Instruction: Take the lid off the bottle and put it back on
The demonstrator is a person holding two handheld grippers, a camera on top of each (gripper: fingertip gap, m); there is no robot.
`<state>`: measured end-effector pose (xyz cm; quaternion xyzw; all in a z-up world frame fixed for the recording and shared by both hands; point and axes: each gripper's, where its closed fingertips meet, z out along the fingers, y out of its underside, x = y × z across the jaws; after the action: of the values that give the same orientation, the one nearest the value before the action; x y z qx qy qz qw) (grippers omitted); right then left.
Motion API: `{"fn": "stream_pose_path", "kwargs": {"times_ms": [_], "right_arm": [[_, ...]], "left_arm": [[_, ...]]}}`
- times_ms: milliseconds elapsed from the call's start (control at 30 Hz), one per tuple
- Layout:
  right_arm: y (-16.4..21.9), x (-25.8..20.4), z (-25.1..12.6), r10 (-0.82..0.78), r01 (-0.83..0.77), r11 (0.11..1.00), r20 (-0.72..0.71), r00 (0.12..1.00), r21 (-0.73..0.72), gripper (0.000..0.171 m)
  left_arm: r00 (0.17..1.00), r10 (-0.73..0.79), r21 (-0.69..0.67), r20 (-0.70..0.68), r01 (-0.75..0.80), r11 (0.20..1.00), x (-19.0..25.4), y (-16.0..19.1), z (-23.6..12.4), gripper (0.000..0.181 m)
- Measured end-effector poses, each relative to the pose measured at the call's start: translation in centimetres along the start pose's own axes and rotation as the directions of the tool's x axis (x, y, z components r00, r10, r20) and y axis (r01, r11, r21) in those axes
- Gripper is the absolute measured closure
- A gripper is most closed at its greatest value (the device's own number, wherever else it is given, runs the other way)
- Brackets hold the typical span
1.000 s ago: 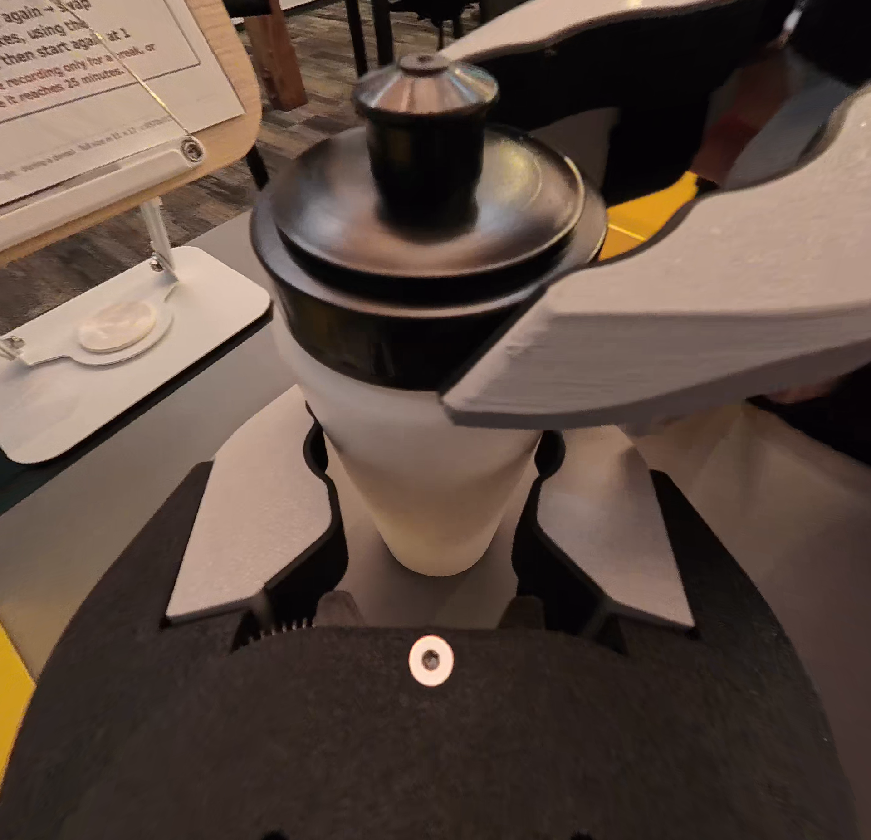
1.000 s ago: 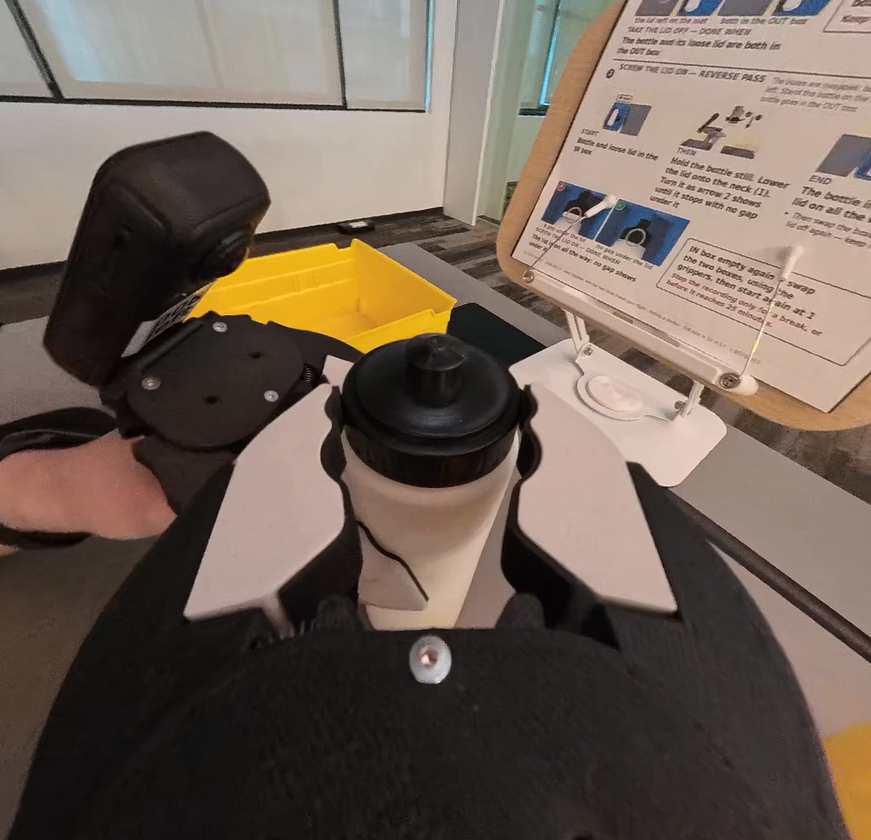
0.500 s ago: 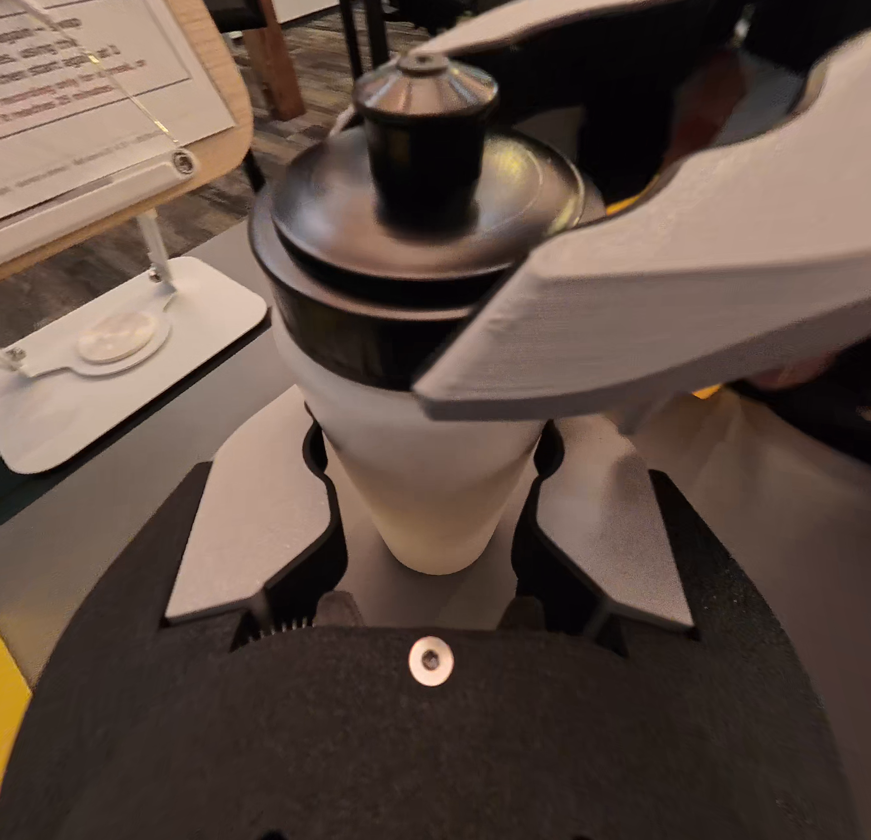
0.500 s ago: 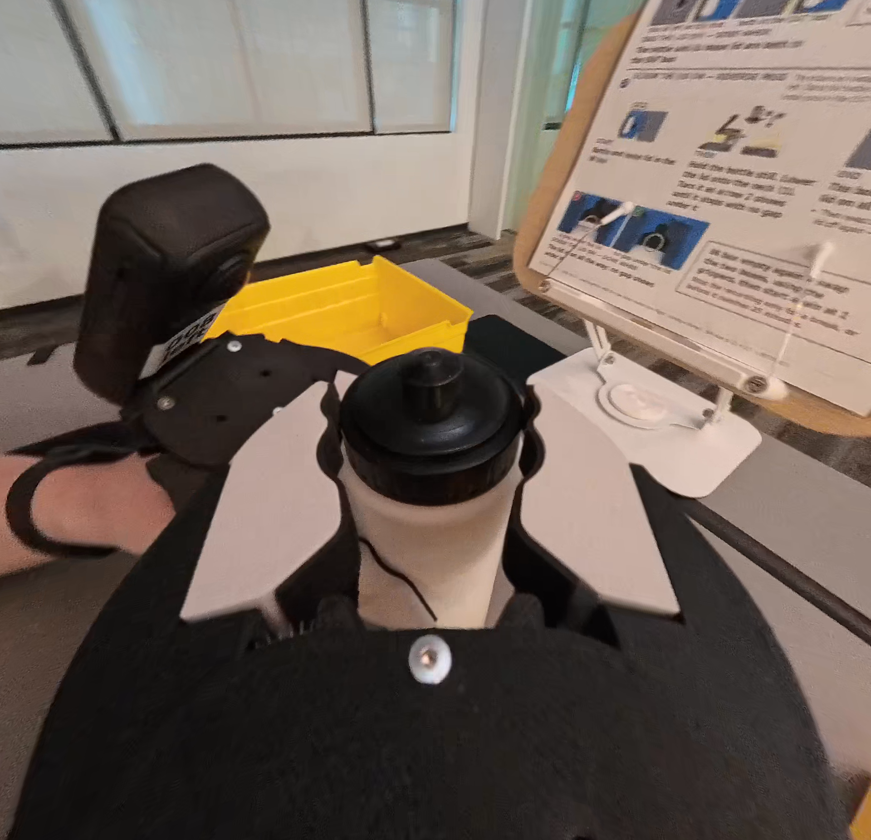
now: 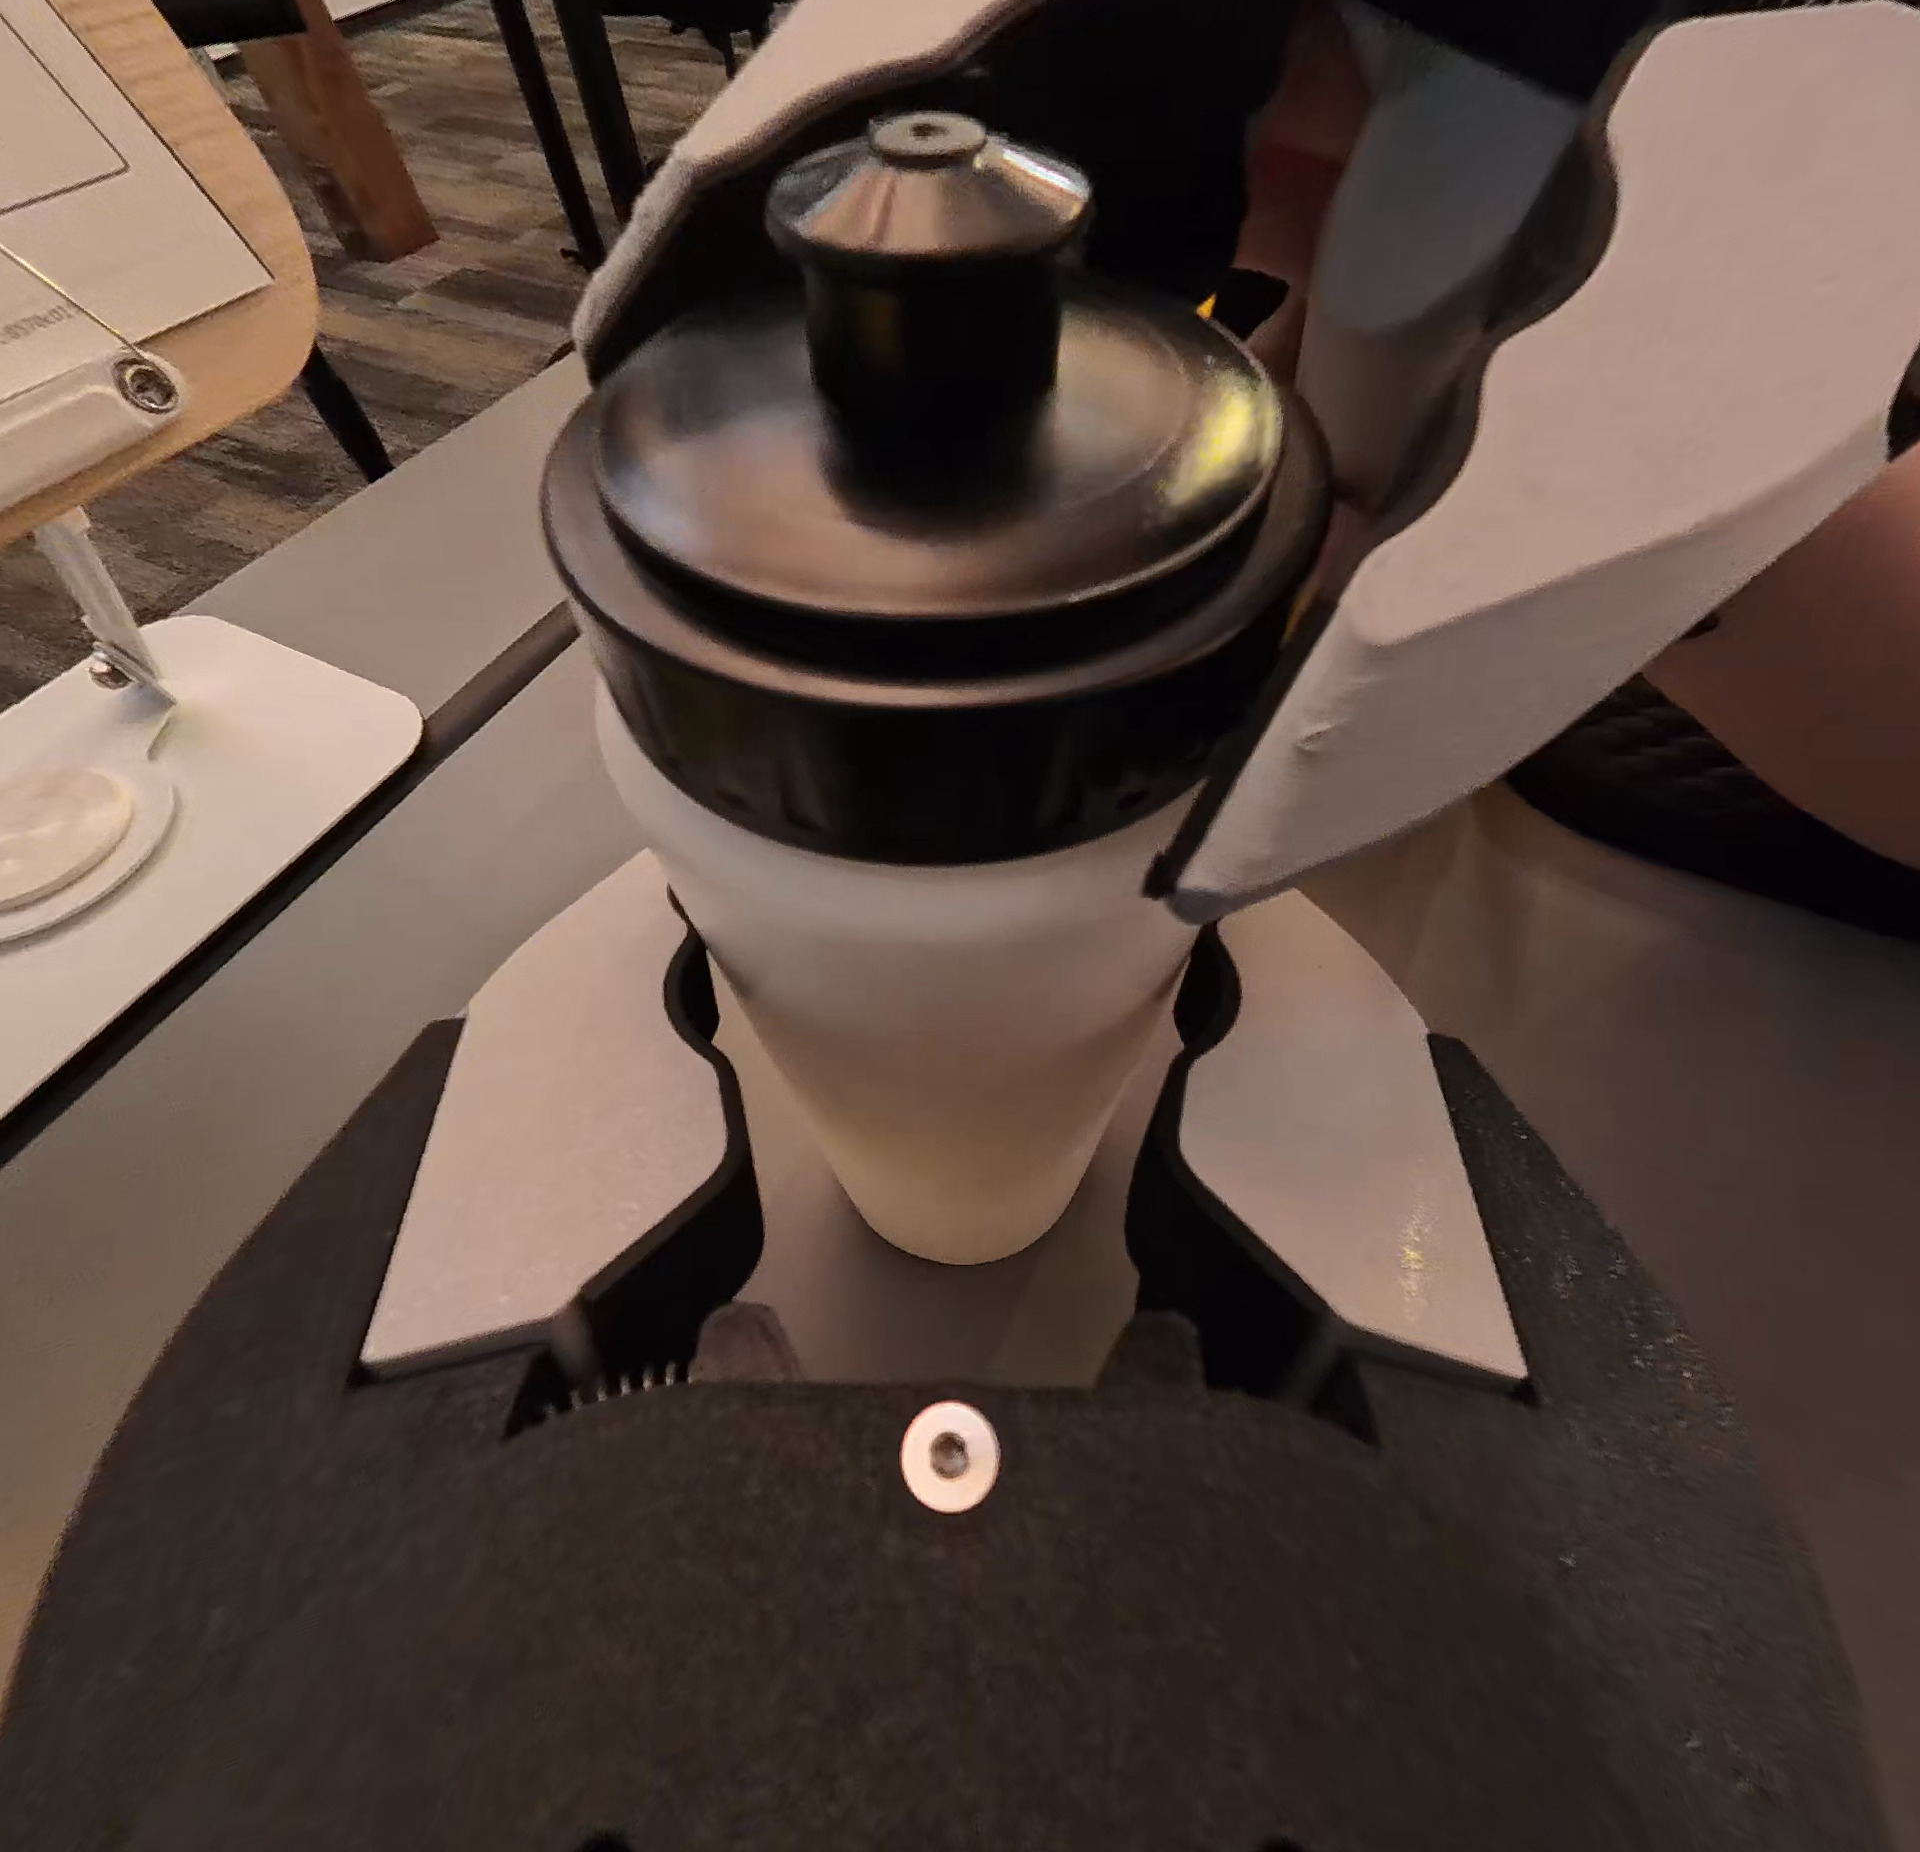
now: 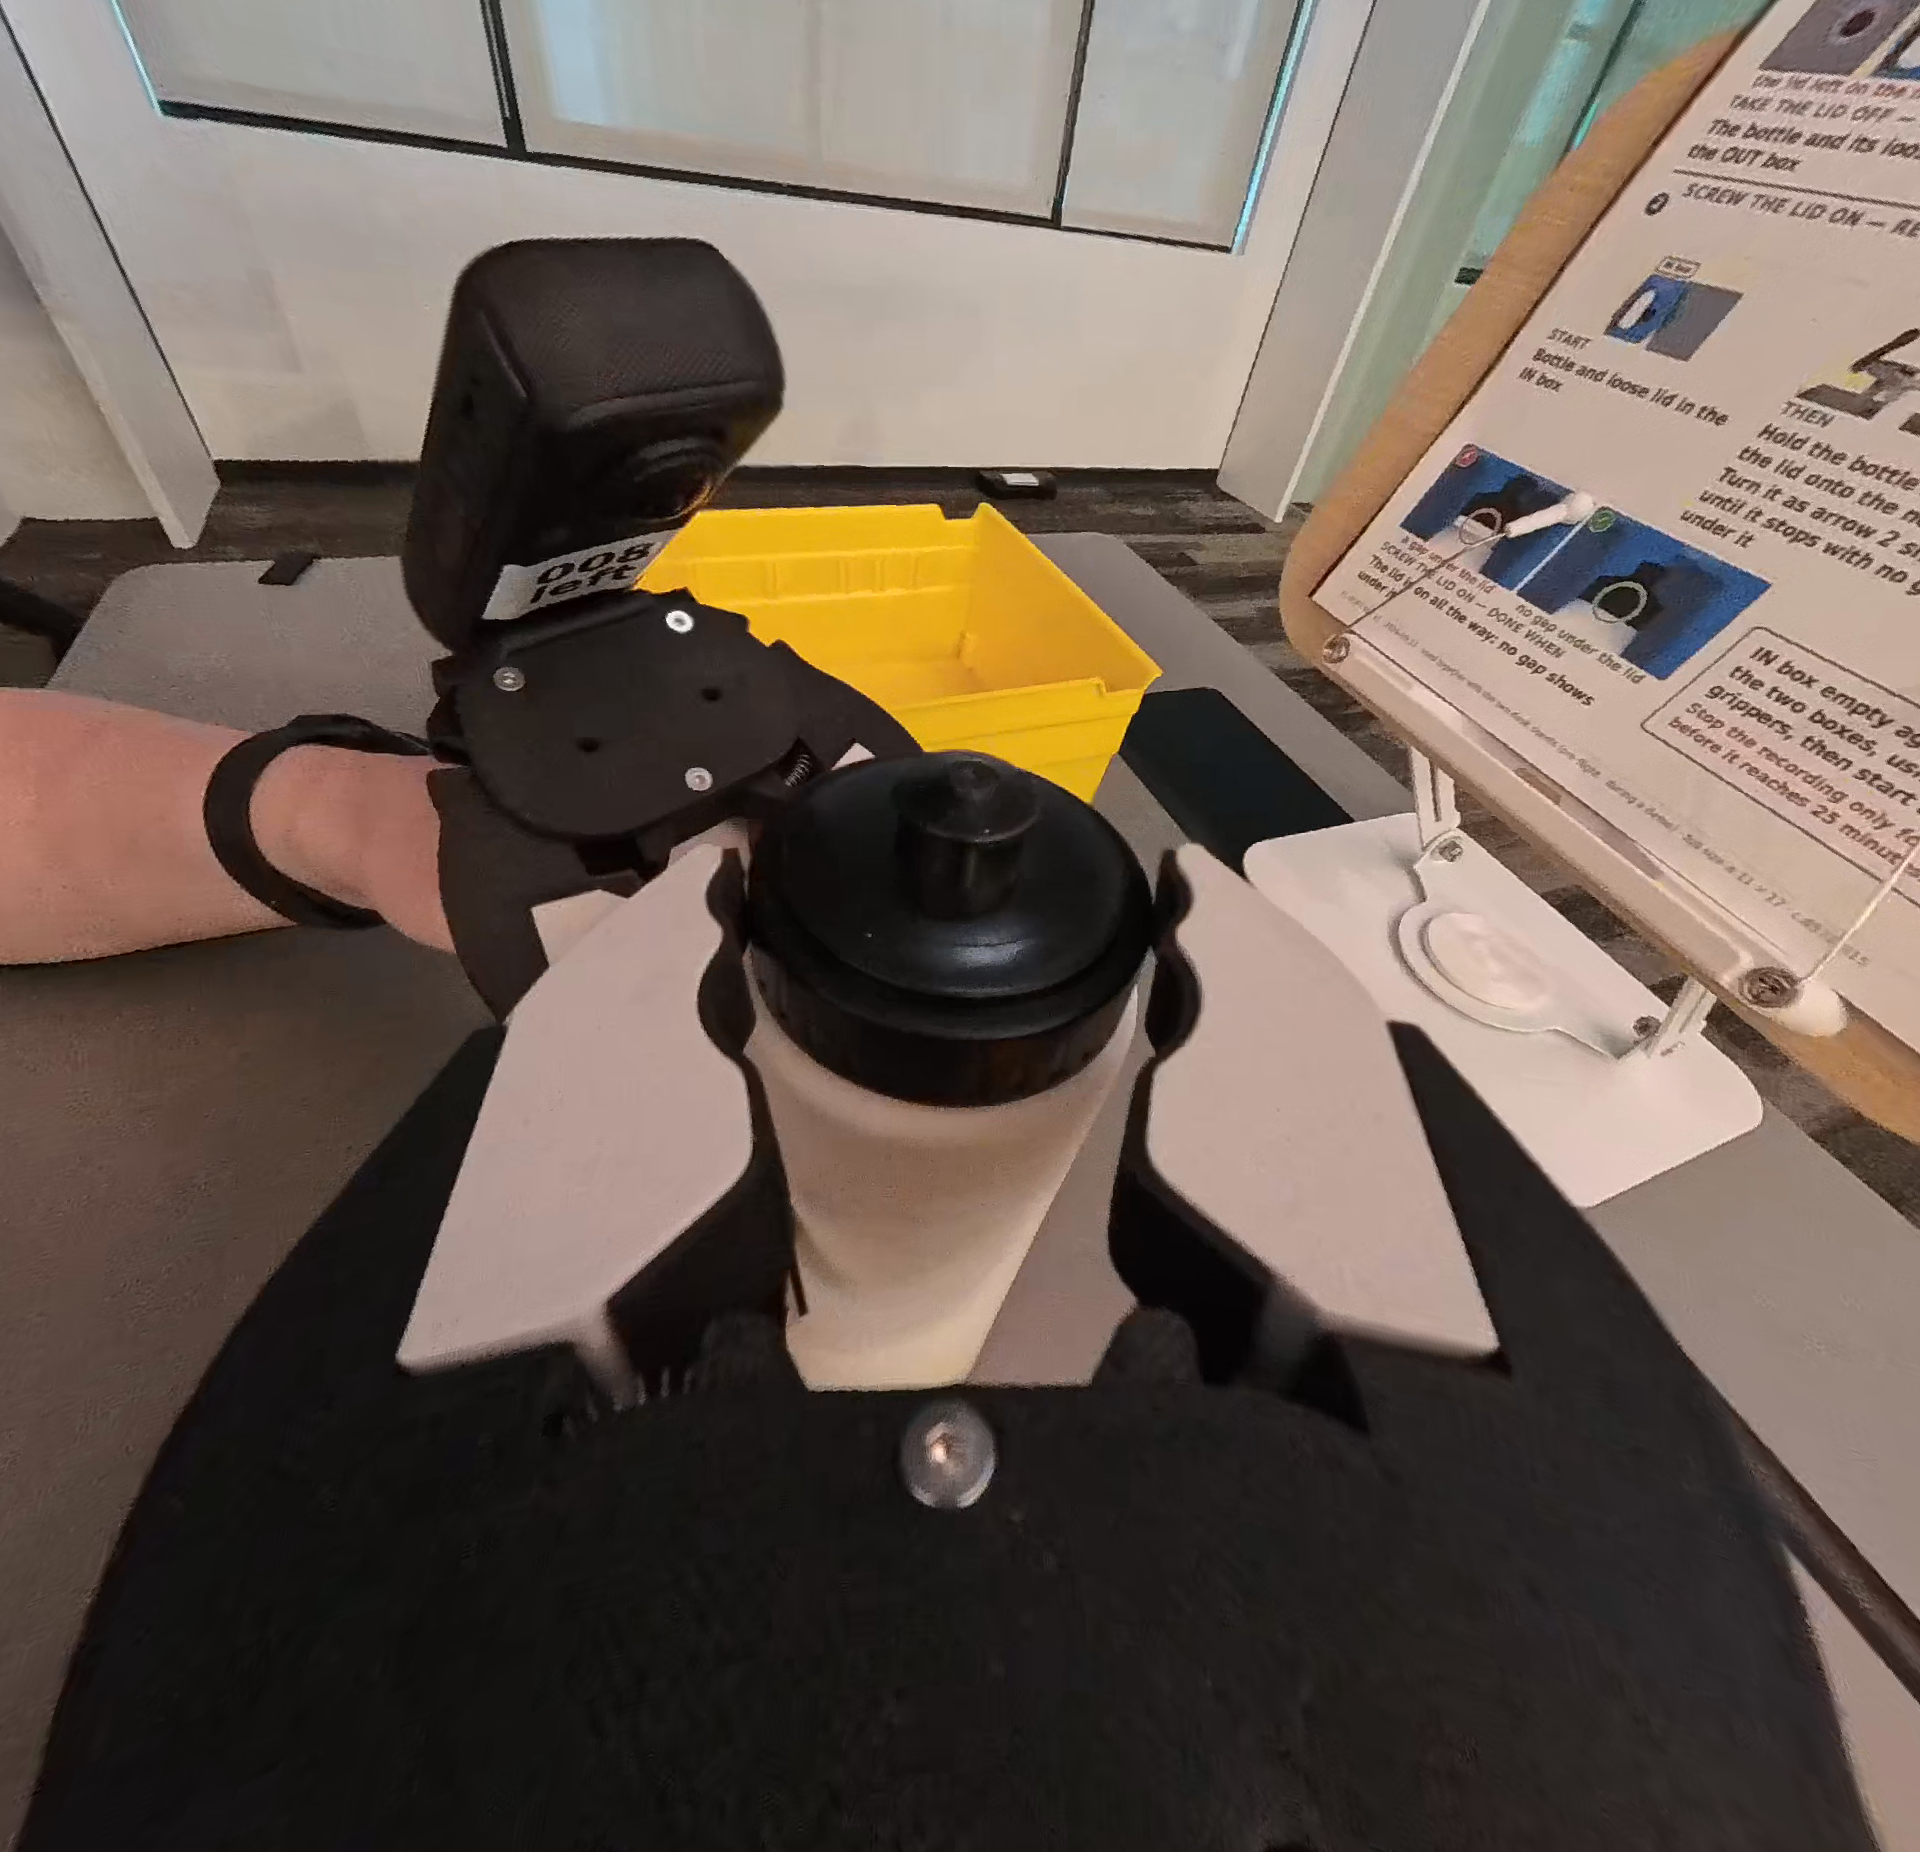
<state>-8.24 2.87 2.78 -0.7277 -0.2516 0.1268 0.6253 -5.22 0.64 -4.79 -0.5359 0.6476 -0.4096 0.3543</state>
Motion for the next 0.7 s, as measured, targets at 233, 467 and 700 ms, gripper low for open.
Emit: {"fn": "stream_pose_path", "kwargs": {"times_ms": [233, 467, 700], "right_arm": [[-0.2, 1.0, 0.8, 0.143, -0.132, 0.989, -0.256, 0.956, 0.059, 0.096], [-0.5, 0.7, 0.2, 0.078, -0.077, 0.997, -0.089, 0.993, 0.012, 0.098], [-0.3, -0.6, 0.0, -0.029, 0.028, 0.999, -0.005, 1.000, -0.033, 0.099]], "left_arm": [[0.991, -0.094, 0.002, 0.098, 0.094, 0.996, -1.1, 0.0, -0.2, 0.094], [0.998, -0.055, -0.007, -0.006, 0.055, 0.998, -0.4, 0.0, -0.2, 0.094], [0.996, 0.004, -0.028, -0.089, -0.007, 1.000, 0.9, 0.1, -0.2, 0.094]]}}
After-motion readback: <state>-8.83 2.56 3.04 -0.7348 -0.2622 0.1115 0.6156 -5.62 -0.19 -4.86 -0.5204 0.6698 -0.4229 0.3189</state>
